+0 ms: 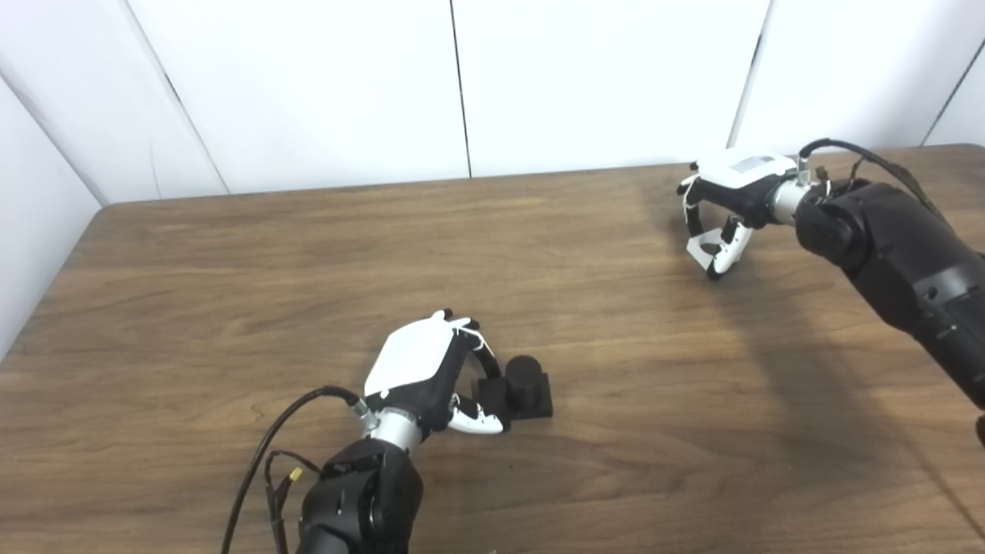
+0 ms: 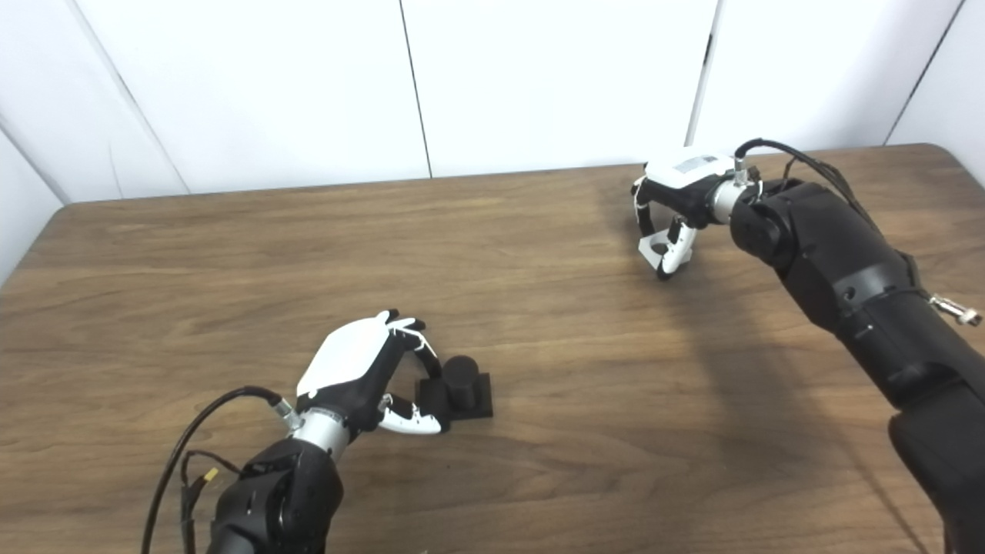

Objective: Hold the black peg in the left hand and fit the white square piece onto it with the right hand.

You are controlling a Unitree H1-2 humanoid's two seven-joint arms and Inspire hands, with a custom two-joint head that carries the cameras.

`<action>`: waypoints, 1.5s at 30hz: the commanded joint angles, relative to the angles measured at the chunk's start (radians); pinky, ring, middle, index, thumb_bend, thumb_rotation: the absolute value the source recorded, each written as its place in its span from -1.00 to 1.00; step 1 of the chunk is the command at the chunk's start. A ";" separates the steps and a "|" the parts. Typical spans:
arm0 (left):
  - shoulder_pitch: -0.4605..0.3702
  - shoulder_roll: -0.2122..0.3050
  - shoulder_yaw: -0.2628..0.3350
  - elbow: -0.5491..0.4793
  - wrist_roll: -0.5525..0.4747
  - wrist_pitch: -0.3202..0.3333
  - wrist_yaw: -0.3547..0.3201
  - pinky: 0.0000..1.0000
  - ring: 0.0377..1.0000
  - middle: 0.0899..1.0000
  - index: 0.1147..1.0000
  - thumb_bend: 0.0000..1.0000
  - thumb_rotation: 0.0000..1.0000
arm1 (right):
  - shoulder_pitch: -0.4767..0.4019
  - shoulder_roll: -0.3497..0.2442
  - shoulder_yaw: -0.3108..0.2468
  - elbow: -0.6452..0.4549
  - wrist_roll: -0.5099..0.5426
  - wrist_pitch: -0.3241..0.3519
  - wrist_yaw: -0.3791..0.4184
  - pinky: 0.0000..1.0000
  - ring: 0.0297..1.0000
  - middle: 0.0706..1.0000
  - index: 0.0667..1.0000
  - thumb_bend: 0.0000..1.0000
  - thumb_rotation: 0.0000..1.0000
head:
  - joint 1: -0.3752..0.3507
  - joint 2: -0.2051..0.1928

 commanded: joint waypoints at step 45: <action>-0.009 -0.004 -0.011 0.000 -0.010 -0.014 0.012 1.00 1.00 0.80 -0.15 0.05 -0.88 | 0.177 -0.017 -0.162 -0.791 0.055 0.090 0.321 0.93 1.00 0.80 -0.09 0.05 -0.71 | -0.010 -0.013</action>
